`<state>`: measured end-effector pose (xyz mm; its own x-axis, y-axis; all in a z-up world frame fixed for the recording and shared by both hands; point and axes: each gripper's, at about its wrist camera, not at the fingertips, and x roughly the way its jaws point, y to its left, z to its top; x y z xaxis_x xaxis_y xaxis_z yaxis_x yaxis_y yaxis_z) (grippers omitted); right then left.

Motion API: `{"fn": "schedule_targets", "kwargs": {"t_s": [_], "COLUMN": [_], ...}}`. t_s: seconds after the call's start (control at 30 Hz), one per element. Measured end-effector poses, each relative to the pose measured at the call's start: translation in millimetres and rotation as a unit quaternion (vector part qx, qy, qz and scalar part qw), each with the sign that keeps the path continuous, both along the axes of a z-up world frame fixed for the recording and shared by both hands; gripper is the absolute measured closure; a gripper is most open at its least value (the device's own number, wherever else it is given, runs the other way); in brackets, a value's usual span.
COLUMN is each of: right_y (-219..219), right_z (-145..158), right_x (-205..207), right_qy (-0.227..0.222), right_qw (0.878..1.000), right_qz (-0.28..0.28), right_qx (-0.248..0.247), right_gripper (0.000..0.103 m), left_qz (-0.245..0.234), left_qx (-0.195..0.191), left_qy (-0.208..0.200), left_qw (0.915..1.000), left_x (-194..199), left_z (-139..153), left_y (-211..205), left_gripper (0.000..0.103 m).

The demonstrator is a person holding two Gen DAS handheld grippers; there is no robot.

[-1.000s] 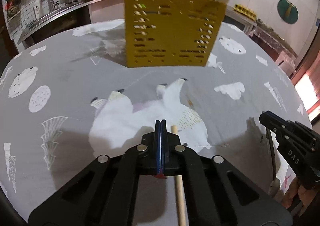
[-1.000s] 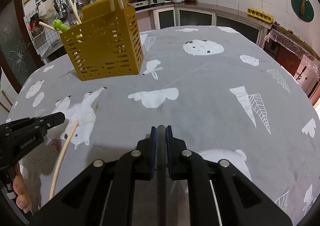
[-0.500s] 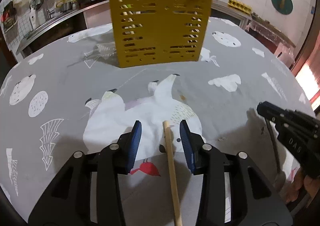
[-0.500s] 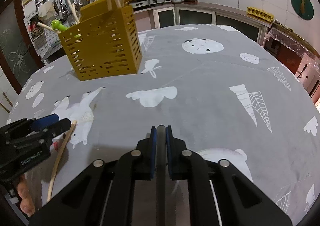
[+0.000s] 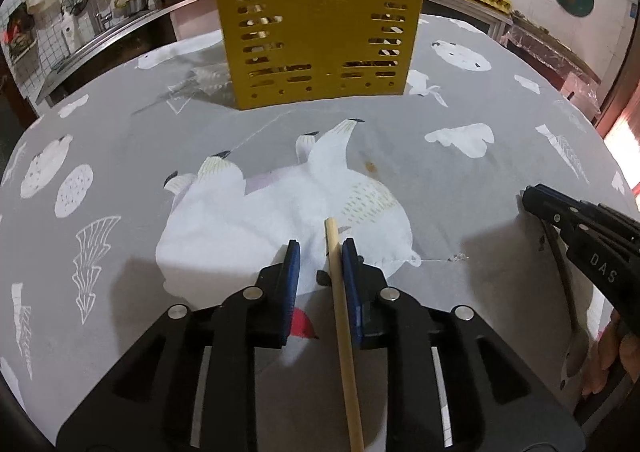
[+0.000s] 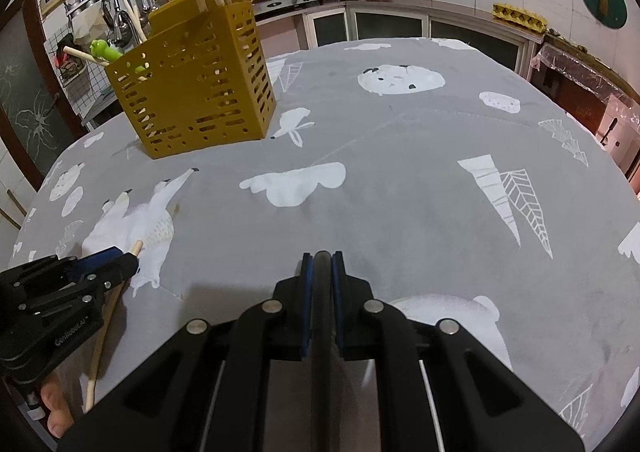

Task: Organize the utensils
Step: 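Close the left tool on a wooden chopstick while the right tool grasps another chopstick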

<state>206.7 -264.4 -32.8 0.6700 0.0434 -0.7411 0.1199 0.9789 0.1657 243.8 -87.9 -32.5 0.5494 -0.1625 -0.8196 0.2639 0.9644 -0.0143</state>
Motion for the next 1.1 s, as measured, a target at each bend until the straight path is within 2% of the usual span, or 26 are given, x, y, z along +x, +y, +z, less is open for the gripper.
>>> {"fn": "schedule_targets", "kwargs": {"t_s": [0.07, 0.13, 0.2, 0.37, 0.43, 0.5, 0.6, 0.83, 0.97, 1.1], "right_y": [0.0, -0.9, -1.9, -0.4, -1.3, -2.1, -2.2, -1.2, 1.3, 4.2], "right_z": [-0.3, -0.8, -1.5, -4.1, -5.0, -5.3, -5.6, -6.0, -4.5, -0.9], "right_x": [-0.8, -0.7, -0.7, -0.3, 0.1, 0.0, 0.4, 3.9, 6.2, 5.3], "right_qy": [0.0, 0.0, -0.001, -0.002, -0.002, -0.003, -0.003, -0.001, 0.001, -0.004], "right_qw": [1.0, 1.0, 1.0, 1.0, 1.0, 1.0, 1.0, 1.0, 1.0, 1.0], "right_qz": [-0.001, -0.001, -0.002, 0.002, 0.002, 0.002, 0.003, 0.004, 0.004, 0.003], "right_qx": [0.0, 0.002, 0.005, 0.006, 0.009, 0.013, 0.016, 0.017, 0.009, 0.006], "right_gripper": [0.093, 0.093, 0.093, 0.093, 0.093, 0.093, 0.093, 0.093, 0.093, 0.093], "left_qz": [0.007, 0.015, 0.019, 0.017, 0.014, 0.01, 0.001, -0.026, -0.026, -0.019], "left_qx": [-0.014, -0.014, -0.012, -0.009, -0.005, 0.002, -0.002, 0.038, 0.024, 0.0], "left_qy": [-0.005, -0.022, -0.036, -0.026, -0.031, -0.035, -0.029, -0.02, -0.003, 0.004], "left_qw": [0.9999, 0.9996, 0.9991, 0.9995, 0.9994, 0.9993, 0.9996, 0.9987, 0.9994, 0.9998], "left_x": [-5.3, -10.9, -13.6, -10.2, -11.7, -11.2, -9.5, -3.3, 4.5, 7.1], "left_z": [3.5, 6.7, 8.1, -0.1, -0.8, -1.1, -2.0, -5.1, -4.0, -2.4], "left_y": [5.9, 9.6, 11.8, 10.4, 7.7, 3.8, 0.9, -17.1, -14.9, -8.2], "left_gripper": [0.08, 0.07, 0.048, 0.046, 0.051, 0.077, 0.087, 0.091, 0.098, 0.099]}}
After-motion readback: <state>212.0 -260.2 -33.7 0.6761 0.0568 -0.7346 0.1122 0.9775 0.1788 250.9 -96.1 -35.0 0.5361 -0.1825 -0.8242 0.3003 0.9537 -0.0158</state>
